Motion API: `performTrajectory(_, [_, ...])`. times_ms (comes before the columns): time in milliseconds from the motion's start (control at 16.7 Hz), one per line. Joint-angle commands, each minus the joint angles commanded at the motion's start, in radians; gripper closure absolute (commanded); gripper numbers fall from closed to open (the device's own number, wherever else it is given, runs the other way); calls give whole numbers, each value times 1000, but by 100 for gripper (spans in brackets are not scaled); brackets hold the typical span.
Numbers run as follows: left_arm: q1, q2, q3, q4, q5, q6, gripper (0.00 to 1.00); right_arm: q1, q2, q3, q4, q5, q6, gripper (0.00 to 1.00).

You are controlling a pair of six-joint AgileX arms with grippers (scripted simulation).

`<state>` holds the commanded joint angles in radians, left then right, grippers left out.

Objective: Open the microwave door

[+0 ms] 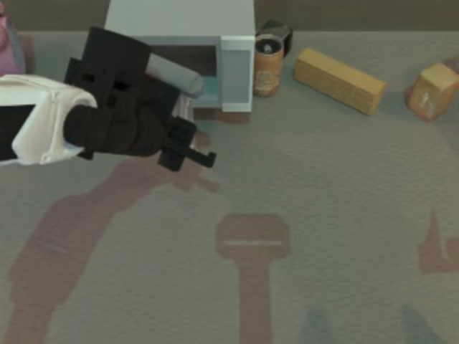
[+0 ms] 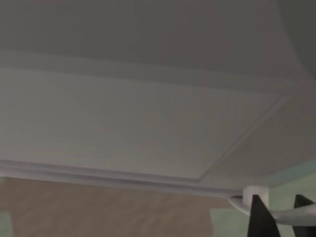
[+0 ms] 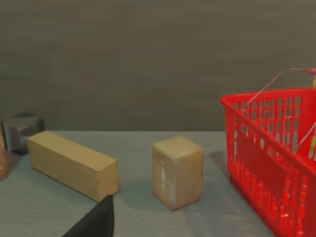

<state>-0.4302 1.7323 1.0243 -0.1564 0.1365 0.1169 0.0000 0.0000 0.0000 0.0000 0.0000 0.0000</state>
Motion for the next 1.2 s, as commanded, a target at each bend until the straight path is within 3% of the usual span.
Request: performTrajectory(1200, [10,-5,-8,-3,13,18,100,0,0,0,0,0,0,0])
